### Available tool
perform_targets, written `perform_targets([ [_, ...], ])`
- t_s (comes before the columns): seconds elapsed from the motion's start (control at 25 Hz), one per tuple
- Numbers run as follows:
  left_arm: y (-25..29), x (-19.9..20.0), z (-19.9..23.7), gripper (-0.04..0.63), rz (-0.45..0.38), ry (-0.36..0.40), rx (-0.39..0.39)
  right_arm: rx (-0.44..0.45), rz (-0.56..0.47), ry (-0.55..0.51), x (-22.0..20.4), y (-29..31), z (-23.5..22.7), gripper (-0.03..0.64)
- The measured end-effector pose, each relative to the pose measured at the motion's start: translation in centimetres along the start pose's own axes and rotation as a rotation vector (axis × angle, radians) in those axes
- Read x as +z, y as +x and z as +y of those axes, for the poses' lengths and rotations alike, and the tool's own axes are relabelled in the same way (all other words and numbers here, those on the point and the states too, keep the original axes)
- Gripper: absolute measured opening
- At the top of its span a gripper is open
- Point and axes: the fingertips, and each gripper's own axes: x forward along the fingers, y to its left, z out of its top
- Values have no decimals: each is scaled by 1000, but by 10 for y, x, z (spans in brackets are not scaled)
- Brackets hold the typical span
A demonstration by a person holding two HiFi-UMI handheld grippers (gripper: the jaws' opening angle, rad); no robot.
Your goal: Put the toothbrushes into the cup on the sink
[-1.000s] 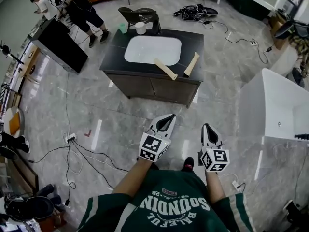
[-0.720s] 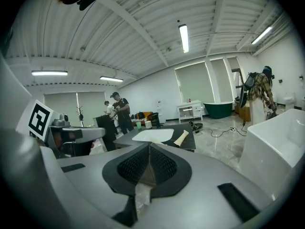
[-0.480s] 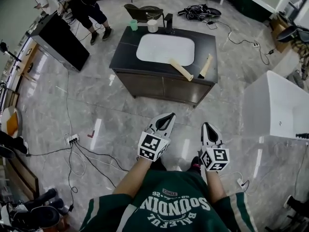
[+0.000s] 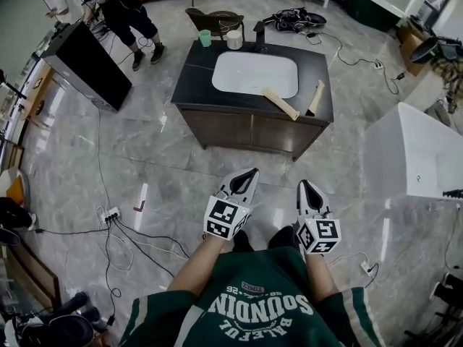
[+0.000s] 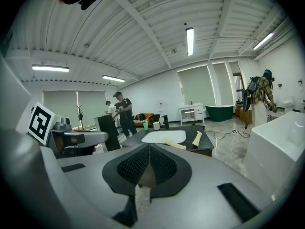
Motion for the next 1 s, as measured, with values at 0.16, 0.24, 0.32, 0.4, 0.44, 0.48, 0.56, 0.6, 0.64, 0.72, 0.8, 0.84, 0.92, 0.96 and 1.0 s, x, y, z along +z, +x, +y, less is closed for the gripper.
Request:
perform_targets([
  [0.16, -1, 3, 6, 11, -5, -12, -9, -2, 3, -4, 2, -2, 9, 43],
  [0.24, 2, 5, 7, 11, -3, -15, -18, -12, 2, 0, 5, -2, 6, 43],
  [0.32, 10, 4, 8, 11, 2, -19, -27, -25, 1, 10, 7, 1, -1, 43],
  [0.4, 22, 3, 12, 11, 8, -22, -36, -32, -2, 23, 6, 9, -9, 43],
  [0.44, 29, 3, 16, 11, 11, -23, -39, -32, -2, 30, 5, 16, -13, 43],
  [0.48, 37, 3, 21, 11, 12, -21, -41, -31, -1, 36, 4, 25, -18, 43],
  [0.56, 57, 5, 32, 11, 14, -9, -45, -27, -1, 43, 6, 47, -28, 43],
  [0.6, 67, 6, 40, 11, 17, 2, -46, -25, -3, 49, 7, 61, -33, 43],
  [0.64, 76, 7, 50, 11, 22, 13, -45, -23, -2, 58, 8, 75, -37, 43],
  [0.72, 92, 9, 71, 11, 28, 30, -41, -20, 7, 77, 9, 104, -44, 43],
  [0.8, 113, 15, 92, 11, 24, 36, -39, -13, 17, 73, 15, 133, -53, 43],
  [0.84, 125, 19, 103, 9, 23, 36, -34, -6, 22, 66, 20, 148, -57, 43],
  [0.92, 147, 25, 127, 11, 28, 29, -20, 14, 33, 58, 29, 180, -63, 43],
  [0.96, 159, 28, 136, 11, 34, 25, -16, 22, 39, 56, 34, 196, -68, 43],
  [1.0, 170, 30, 145, 11, 40, 20, -13, 31, 46, 56, 39, 210, -73, 43],
])
